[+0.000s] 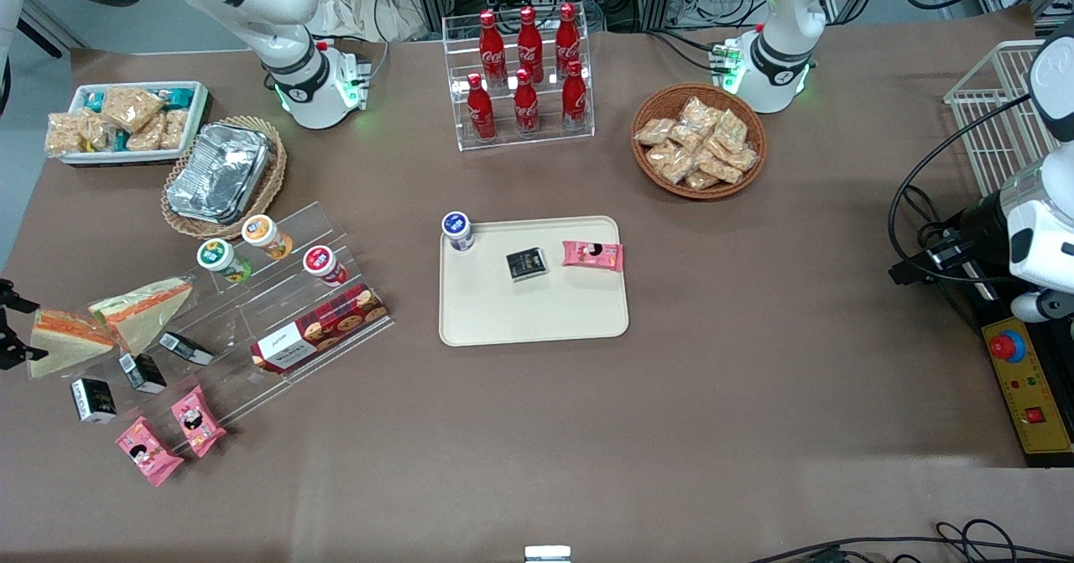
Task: Place sandwich on tray
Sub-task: 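Close the right gripper on a plastic-wrapped triangular sandwich, then lift the sandwich off the rack and carry it toward the cream tray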
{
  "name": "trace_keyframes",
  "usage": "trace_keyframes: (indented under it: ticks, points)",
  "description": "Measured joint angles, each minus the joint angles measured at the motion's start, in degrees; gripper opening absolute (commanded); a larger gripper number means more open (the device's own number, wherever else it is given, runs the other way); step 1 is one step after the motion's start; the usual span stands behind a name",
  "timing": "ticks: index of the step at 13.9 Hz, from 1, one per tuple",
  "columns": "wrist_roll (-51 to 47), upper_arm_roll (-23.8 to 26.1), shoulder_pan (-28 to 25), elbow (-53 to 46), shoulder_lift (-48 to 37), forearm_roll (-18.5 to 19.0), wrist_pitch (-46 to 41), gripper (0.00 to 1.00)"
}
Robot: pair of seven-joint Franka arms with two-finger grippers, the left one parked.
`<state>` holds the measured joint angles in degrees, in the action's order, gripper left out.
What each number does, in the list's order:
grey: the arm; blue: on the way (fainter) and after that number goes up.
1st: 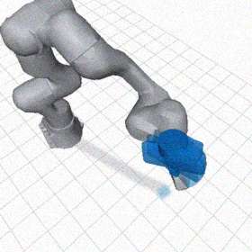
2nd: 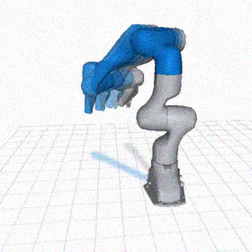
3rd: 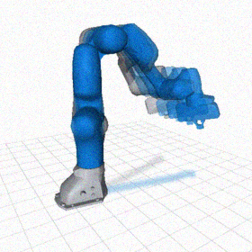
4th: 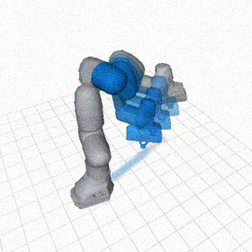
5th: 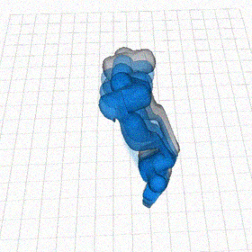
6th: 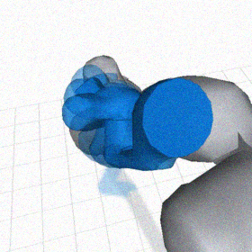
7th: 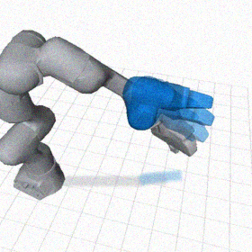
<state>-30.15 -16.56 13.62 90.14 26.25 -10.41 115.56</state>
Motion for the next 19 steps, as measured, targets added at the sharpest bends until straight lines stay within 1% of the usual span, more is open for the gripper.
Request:
trace_keyframes:
  ticks: [1,2,3,4,5,6,9,11,15,19]
  points:
    - [0.0,0.1,0.0,0.0,0.6,0.0,0.6,0.92]
    - [0.0,0.2,0.0,0.1,1.3,-0.1,1.6,0.74]
    - [0.1,0.3,0.0,0.1,2.0,-0.1,2.8,0.48]
    - [0.4,0.5,-0.1,0.1,2.8,-0.2,3.4,0.34]
    - [1.3,0.5,-0.1,0.1,3.4,-0.2,3.7,0.13]
    - [2.4,0.5,-0.2,0.1,3.6,-0.2,3.8,0.00]
    - [7.1,0.6,-0.2,-0.1,3.6,-0.4,3.8,0.00]
    - [8.4,0.5,-0.2,-0.3,3.5,-0.4,2.7,0.00]
    - [12.0,-0.1,0.0,-2.2,0.9,-0.4,-6.8,0.00]
    - [13.1,-0.5,0.0,-6.3,-4.4,-0.4,-19.3,0.00]
